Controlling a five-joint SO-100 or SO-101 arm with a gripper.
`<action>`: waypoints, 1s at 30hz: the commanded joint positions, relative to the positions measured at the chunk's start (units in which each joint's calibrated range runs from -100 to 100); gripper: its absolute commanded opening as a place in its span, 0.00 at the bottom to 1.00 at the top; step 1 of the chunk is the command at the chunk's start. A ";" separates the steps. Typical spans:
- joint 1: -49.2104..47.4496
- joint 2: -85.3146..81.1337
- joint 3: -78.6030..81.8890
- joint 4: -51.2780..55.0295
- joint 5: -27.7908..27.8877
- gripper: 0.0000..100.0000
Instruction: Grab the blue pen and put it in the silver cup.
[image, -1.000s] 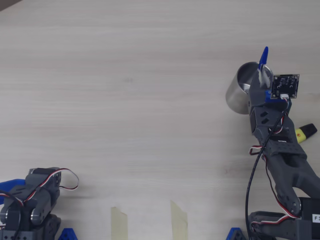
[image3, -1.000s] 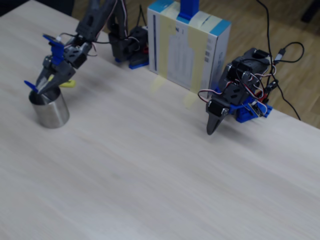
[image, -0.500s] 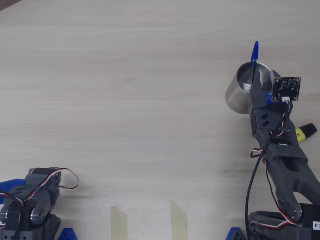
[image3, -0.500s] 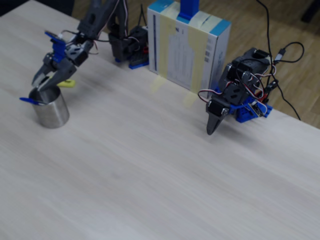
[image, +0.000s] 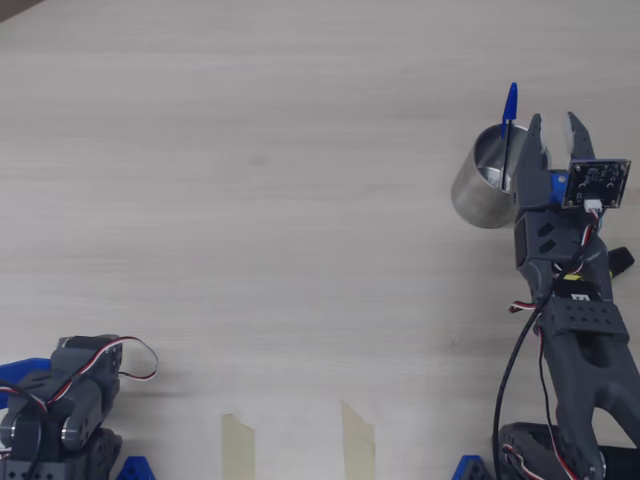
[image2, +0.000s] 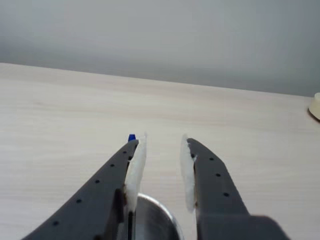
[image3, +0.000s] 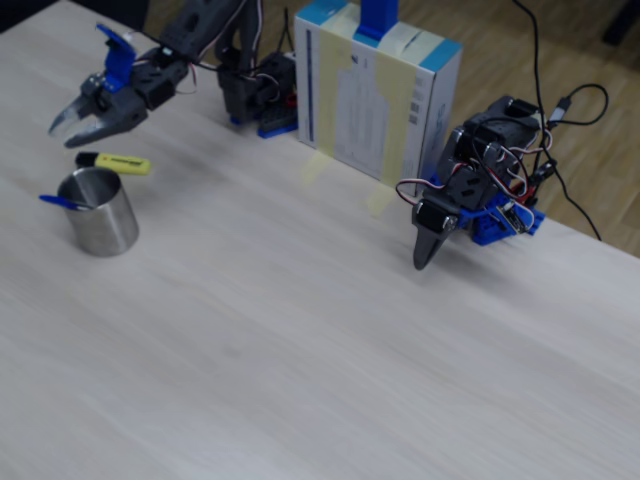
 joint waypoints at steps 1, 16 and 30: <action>-0.56 -4.50 -0.22 -0.21 0.43 0.13; -0.38 -21.44 9.63 -0.12 0.38 0.03; 0.52 -38.87 29.16 -0.12 -0.09 0.02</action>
